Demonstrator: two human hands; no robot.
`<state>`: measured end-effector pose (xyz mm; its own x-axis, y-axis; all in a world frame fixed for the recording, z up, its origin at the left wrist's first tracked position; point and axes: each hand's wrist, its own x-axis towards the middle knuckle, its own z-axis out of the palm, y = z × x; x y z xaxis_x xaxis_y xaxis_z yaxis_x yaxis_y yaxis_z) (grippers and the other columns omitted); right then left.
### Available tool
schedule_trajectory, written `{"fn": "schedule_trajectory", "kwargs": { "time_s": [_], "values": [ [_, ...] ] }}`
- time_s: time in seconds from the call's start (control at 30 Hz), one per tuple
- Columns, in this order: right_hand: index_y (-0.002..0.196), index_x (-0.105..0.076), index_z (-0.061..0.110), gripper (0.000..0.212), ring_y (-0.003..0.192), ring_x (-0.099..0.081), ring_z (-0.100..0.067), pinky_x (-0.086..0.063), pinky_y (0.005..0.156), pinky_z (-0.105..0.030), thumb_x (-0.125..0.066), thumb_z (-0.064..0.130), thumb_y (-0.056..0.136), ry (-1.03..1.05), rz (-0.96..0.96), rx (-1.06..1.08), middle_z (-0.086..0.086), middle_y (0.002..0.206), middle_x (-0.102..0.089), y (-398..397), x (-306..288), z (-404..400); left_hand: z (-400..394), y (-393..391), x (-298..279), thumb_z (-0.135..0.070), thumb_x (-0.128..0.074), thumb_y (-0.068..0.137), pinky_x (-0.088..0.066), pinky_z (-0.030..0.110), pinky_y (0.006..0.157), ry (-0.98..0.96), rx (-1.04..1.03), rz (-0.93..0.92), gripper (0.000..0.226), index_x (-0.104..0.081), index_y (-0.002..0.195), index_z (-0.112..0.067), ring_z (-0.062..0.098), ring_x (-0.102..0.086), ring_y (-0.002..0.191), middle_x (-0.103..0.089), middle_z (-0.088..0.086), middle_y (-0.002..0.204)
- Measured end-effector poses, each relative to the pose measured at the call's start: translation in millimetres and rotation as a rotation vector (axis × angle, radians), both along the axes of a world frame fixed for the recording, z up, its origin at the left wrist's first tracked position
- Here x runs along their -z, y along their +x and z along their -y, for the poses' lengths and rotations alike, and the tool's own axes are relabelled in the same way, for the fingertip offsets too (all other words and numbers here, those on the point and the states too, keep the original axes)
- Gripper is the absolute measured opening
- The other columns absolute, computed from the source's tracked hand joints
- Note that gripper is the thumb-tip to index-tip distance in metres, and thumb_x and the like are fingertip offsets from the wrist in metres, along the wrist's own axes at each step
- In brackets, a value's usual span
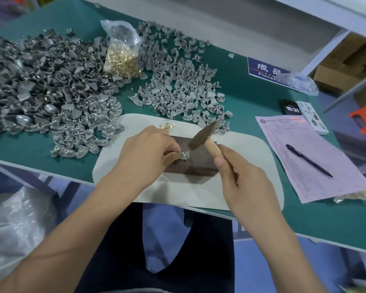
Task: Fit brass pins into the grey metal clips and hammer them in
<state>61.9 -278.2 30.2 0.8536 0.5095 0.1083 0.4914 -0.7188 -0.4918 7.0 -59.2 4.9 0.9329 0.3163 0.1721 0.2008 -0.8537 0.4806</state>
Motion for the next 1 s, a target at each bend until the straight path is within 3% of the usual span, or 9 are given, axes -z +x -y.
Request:
{"fn": "schedule_trajectory", "kwargs": {
  "time_s": [0.07,0.2,0.3,0.37,0.5,0.63,0.77,0.87,1.0],
  "values": [
    [0.138,-0.051,0.045,0.044,0.071,-0.061,-0.021,-0.052,0.064,-0.042,-0.029,0.060,0.103,0.090,0.021,0.026,0.013,0.078,-0.066,-3.9,-0.5,-1.4,0.3,-0.3,0.6,-0.038,-0.072,0.089,-0.042,0.030,0.070,-0.014,0.000,0.010,0.002,-0.074,0.089,-0.039,0.011,-0.051,0.098,-0.060,-0.016,0.085],
    [0.142,-0.051,0.044,0.047,0.085,-0.066,-0.035,-0.054,0.071,-0.046,-0.032,0.057,0.100,-0.037,-0.024,-0.029,-0.003,0.093,-0.075,-10.3,4.7,-3.6,1.1,-1.0,-0.8,-0.034,-0.074,0.088,-0.041,0.030,0.070,-0.053,-0.003,0.024,0.002,-0.074,0.088,-0.036,0.012,-0.052,0.097,-0.061,-0.015,0.086],
    [0.140,-0.050,0.048,0.043,0.075,-0.064,-0.020,-0.053,0.065,-0.039,-0.030,0.059,0.103,0.077,0.053,0.030,0.011,0.086,-0.072,-4.3,3.9,0.9,2.2,-0.4,-1.7,-0.030,-0.074,0.088,-0.044,0.031,0.071,-0.056,0.007,0.019,0.004,-0.075,0.086,-0.033,0.014,-0.054,0.097,-0.062,-0.013,0.086],
    [0.139,-0.052,0.045,0.045,0.075,-0.065,-0.020,-0.052,0.066,-0.038,-0.031,0.060,0.103,0.139,0.029,0.043,0.011,0.088,-0.072,-7.5,5.8,-1.9,1.3,-0.5,-1.7,-0.028,-0.075,0.087,-0.047,0.034,0.074,-0.054,0.012,0.021,0.004,-0.076,0.086,-0.032,0.015,-0.054,0.097,-0.064,-0.011,0.087],
    [0.139,-0.049,0.051,0.046,0.079,-0.066,-0.029,-0.053,0.066,-0.041,-0.029,0.065,0.100,-0.031,0.046,-0.025,0.006,0.088,-0.074,-10.8,9.0,-3.3,-0.8,-0.3,-1.2,-0.031,-0.076,0.087,-0.042,0.031,0.072,-0.066,0.014,0.010,0.004,-0.076,0.090,-0.034,0.013,-0.053,0.097,-0.064,-0.013,0.089],
    [0.140,-0.053,0.043,0.044,0.067,-0.061,-0.021,-0.051,0.062,-0.041,-0.033,0.058,0.104,0.168,0.036,0.057,0.008,0.079,-0.069,-13.5,11.7,-7.0,-1.9,0.3,1.2,-0.032,-0.076,0.087,-0.037,0.028,0.071,-0.088,0.001,0.021,0.003,-0.076,0.087,-0.035,0.010,-0.050,0.092,-0.063,-0.014,0.086],
    [0.142,-0.050,0.049,0.053,0.075,-0.064,-0.029,-0.053,0.068,-0.041,-0.028,0.065,0.096,-0.013,-0.017,0.002,0.003,0.082,-0.071,-14.1,13.3,-2.4,-2.2,2.0,0.8,-0.035,-0.077,0.086,-0.031,0.026,0.070,-0.080,-0.004,0.006,0.004,-0.076,0.090,-0.036,0.003,-0.041,0.087,-0.062,-0.017,0.085],
    [0.145,-0.044,0.051,0.043,0.084,-0.065,-0.028,-0.052,0.069,-0.040,-0.031,0.055,0.104,0.000,0.097,0.125,0.008,0.102,-0.073,1.8,13.3,7.6,-3.3,1.7,0.3,-0.042,-0.075,0.086,-0.034,0.028,0.070,-0.059,-0.007,0.005,0.005,-0.075,0.087,-0.038,0.005,-0.046,0.091,-0.064,-0.016,0.085],
    [0.150,-0.047,0.030,0.047,0.083,-0.057,-0.038,-0.036,0.066,-0.039,-0.043,0.029,0.104,-0.193,0.247,0.397,-0.010,0.109,-0.058,27.7,27.2,22.7,-2.2,0.3,2.1,-0.046,-0.073,0.086,-0.036,0.030,0.070,-0.029,-0.033,0.010,0.006,-0.074,0.088,-0.040,0.006,-0.049,0.094,-0.065,-0.018,0.086]
  ]
}}
